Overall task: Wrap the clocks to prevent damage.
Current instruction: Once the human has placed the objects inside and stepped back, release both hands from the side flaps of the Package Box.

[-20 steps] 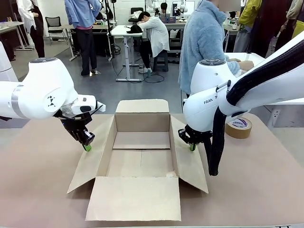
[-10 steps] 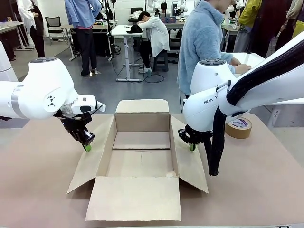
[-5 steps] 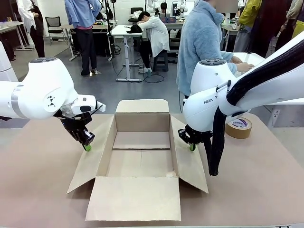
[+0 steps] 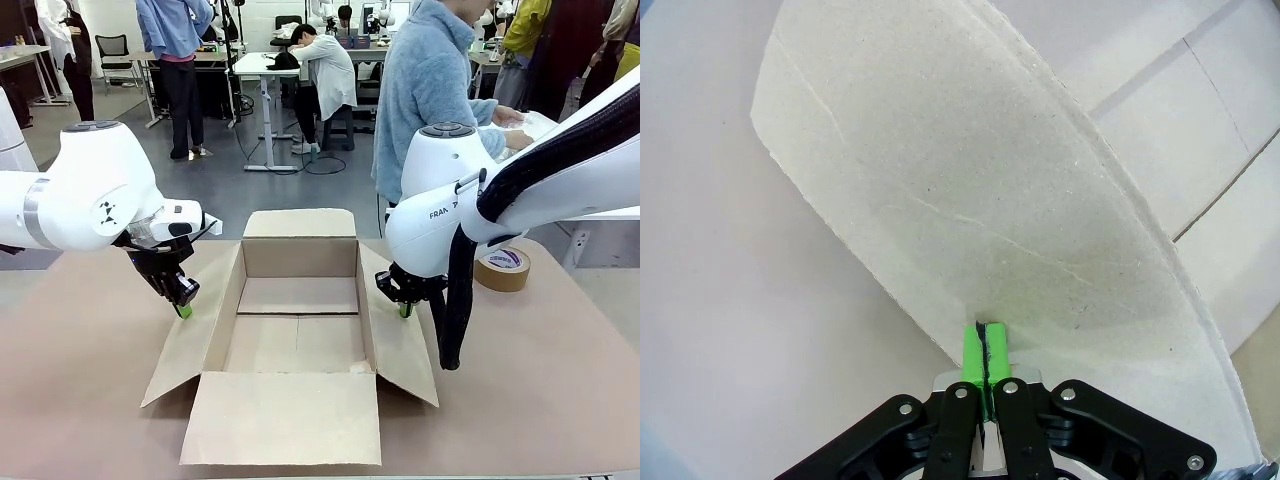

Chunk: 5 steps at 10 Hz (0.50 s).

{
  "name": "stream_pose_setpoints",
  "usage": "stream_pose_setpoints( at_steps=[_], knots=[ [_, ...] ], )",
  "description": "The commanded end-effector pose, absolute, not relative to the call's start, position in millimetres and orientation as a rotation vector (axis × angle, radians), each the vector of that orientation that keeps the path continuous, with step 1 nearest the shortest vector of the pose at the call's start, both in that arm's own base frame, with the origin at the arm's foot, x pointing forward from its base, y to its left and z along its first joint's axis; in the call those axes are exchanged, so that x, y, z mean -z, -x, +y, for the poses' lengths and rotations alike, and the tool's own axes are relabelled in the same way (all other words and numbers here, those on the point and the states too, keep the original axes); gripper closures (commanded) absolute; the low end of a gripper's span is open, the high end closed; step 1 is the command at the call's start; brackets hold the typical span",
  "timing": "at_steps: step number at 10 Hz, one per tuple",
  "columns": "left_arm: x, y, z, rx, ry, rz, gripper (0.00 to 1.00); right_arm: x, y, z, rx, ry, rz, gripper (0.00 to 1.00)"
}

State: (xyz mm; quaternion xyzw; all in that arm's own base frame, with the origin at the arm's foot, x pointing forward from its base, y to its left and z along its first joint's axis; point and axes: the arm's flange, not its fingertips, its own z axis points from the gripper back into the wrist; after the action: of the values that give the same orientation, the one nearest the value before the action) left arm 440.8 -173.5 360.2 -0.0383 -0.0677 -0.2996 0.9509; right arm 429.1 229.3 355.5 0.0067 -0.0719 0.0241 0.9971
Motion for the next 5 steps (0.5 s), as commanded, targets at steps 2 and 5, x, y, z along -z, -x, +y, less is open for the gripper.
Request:
stream_pose_setpoints(
  at_steps=[2, 5],
  knots=[
    [-359.4, -439.7, -173.2, 0.611, 0.077, -0.128, 1.00, -354.3, -428.0, 230.2, -0.036, 0.007, -0.152, 0.99],
    [-359.4, -439.7, -173.2, 0.611, 0.077, -0.128, 1.00, -354.3, -428.0, 230.2, -0.036, 0.007, -0.152, 0.99]
  ],
)
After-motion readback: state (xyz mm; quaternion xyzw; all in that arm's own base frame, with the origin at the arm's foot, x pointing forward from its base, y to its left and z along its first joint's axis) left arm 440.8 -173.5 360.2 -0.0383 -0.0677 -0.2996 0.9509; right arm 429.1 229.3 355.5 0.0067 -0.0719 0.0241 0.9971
